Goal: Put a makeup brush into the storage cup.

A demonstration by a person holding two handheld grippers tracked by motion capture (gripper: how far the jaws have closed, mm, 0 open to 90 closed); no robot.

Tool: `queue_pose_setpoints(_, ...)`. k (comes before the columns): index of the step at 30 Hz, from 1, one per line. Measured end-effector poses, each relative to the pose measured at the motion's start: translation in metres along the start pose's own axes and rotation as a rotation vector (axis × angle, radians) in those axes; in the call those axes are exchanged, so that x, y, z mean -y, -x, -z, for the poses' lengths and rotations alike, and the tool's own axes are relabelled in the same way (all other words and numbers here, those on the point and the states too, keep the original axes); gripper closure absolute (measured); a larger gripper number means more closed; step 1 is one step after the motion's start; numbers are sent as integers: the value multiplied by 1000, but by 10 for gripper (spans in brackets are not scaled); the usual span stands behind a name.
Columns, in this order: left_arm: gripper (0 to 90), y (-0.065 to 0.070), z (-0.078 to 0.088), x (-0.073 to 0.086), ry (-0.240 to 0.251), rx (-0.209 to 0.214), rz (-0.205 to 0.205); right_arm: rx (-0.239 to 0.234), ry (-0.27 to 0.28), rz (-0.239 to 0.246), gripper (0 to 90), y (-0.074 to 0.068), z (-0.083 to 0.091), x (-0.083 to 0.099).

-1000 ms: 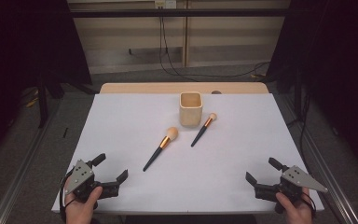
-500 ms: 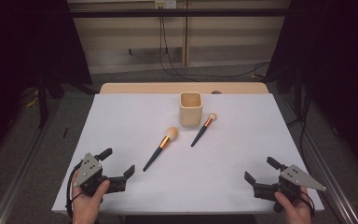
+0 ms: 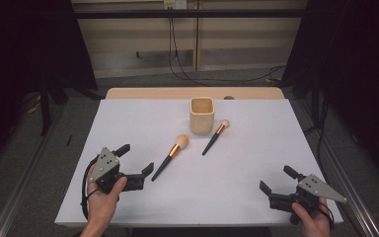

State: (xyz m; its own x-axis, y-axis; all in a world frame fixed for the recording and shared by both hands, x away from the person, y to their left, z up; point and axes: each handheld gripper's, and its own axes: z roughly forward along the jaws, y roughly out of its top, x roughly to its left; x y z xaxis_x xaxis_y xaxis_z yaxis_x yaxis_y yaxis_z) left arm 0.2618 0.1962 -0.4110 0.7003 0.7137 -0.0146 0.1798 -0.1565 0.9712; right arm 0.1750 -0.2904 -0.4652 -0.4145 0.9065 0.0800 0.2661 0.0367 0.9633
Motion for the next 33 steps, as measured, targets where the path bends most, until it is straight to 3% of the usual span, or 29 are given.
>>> queue_pose_setpoints(21, 24, -3, -44, -21, -14, 29, -3, -1, -18, 0, 0, 8, -12, -3)
queue_pose_setpoints(27, 24, -3, -63, -26, -48, 48, -17, 4, -19, 8, 0, 14, -19, -10)
queue_pose_setpoints(33, 18, -4, -82, -35, -48, 64, -12, -21, -5, 17, 0, 11, -24, -14)
